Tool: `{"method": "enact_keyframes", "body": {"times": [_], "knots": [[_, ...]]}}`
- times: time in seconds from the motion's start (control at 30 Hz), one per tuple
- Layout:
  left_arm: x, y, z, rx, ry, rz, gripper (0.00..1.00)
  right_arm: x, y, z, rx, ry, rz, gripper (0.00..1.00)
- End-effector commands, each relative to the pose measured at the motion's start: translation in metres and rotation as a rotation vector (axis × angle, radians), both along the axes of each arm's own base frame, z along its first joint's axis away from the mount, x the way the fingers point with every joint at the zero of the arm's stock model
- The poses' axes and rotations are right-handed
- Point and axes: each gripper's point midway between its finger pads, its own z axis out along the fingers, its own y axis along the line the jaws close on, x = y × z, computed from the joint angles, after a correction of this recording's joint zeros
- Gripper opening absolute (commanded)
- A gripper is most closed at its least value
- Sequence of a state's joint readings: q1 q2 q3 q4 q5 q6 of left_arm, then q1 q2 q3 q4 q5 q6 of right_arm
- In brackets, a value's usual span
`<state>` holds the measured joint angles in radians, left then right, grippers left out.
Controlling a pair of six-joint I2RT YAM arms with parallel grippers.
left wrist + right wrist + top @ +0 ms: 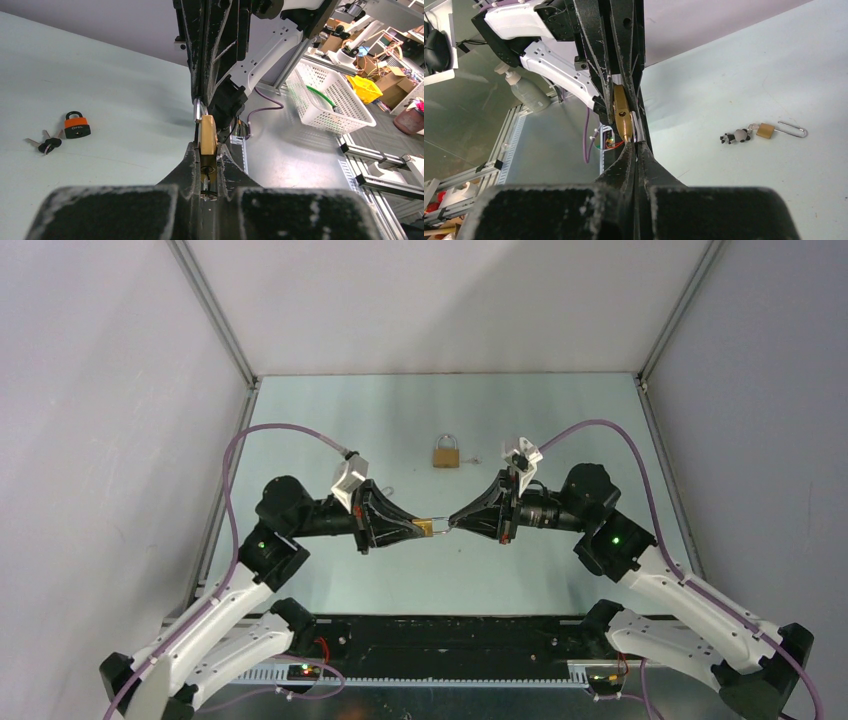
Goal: Lock with the key
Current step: Lock the lock.
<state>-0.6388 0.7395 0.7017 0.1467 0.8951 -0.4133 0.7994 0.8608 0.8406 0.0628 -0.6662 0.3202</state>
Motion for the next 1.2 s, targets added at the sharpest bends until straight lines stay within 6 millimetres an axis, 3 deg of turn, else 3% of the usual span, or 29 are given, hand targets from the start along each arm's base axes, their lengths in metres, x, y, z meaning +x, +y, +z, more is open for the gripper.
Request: {"method": "enact_keyframes", "body": {"times": [0.0,0.37,0.43,0.5,0.63,0.93,1.03,1.17], "knots": [[0.003,-0.002,0.025,-0.057,-0.061,0.018,0.0,-0.013,0.007,0.011,0.039,-0.066,0.064,0.0],[0.0,0.0,0.032,-0.073,-0.07,0.025,0.0,-0.023,0.004,0.015,0.04,-0.137,0.069,0.02],[-0.003,0.002,0.034,-0.077,-0.081,0.017,0.0,-0.025,0.003,0.016,0.045,-0.141,0.076,0.13],[-0.007,0.003,0.036,-0.082,-0.094,0.004,0.0,-0.027,0.004,0.017,0.047,-0.14,0.082,0.31],[-0.012,0.005,0.041,-0.091,-0.117,-0.01,0.0,-0.028,0.008,0.016,0.05,-0.131,0.091,0.41],[-0.019,0.008,0.045,-0.1,-0.14,-0.027,0.0,-0.024,0.009,0.016,0.049,-0.125,0.066,0.24],[-0.022,0.009,0.044,-0.1,-0.149,-0.04,0.0,-0.027,0.005,0.015,0.043,-0.128,0.068,0.34],[-0.029,0.011,0.045,-0.099,-0.162,-0.074,0.0,-0.033,-0.001,0.015,0.034,-0.14,0.077,0.4]]}}
